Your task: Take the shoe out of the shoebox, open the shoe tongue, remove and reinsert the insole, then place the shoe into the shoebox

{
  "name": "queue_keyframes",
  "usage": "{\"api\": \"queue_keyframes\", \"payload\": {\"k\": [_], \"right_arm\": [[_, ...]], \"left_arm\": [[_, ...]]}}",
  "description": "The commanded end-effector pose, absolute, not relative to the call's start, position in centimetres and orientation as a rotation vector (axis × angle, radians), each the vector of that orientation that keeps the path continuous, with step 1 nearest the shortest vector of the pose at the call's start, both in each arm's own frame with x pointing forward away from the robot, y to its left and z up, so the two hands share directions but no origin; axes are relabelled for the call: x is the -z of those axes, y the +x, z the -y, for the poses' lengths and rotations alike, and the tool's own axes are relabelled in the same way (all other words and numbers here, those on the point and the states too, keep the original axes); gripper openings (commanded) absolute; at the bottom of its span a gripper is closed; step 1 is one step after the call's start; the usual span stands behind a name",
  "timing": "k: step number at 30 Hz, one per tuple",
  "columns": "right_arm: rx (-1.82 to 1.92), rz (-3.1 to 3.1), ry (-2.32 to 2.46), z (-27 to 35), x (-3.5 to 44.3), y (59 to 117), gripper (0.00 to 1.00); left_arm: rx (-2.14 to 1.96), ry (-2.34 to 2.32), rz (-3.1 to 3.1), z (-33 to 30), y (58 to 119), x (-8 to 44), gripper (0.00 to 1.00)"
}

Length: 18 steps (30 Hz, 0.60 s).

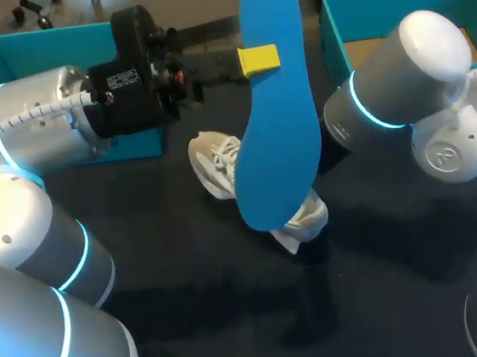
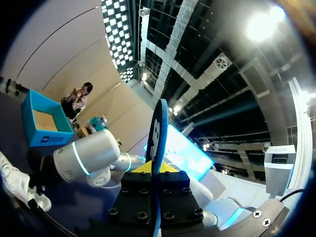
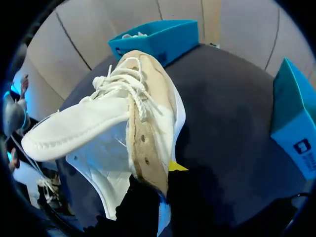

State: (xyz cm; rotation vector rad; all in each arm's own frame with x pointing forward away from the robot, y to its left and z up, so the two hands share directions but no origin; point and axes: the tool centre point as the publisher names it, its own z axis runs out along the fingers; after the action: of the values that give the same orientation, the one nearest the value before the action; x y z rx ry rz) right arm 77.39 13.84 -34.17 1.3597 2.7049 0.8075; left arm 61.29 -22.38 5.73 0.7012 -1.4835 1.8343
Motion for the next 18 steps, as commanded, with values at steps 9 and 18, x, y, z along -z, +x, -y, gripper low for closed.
{"api": "queue_keyframes", "payload": {"k": [9, 18], "right_arm": [[-0.803, -2.180, 1.977, -14.63, 34.16, 76.40, 0.00], [-0.799, -2.041, 2.138, -15.09, 34.10, 76.95, 0.00]], "left_arm": [[-1.871, 0.726, 1.452, 22.50, 60.42, -6.06, 0.00], [-1.871, 0.726, 1.452, 22.50, 60.42, -6.06, 0.00]]}}
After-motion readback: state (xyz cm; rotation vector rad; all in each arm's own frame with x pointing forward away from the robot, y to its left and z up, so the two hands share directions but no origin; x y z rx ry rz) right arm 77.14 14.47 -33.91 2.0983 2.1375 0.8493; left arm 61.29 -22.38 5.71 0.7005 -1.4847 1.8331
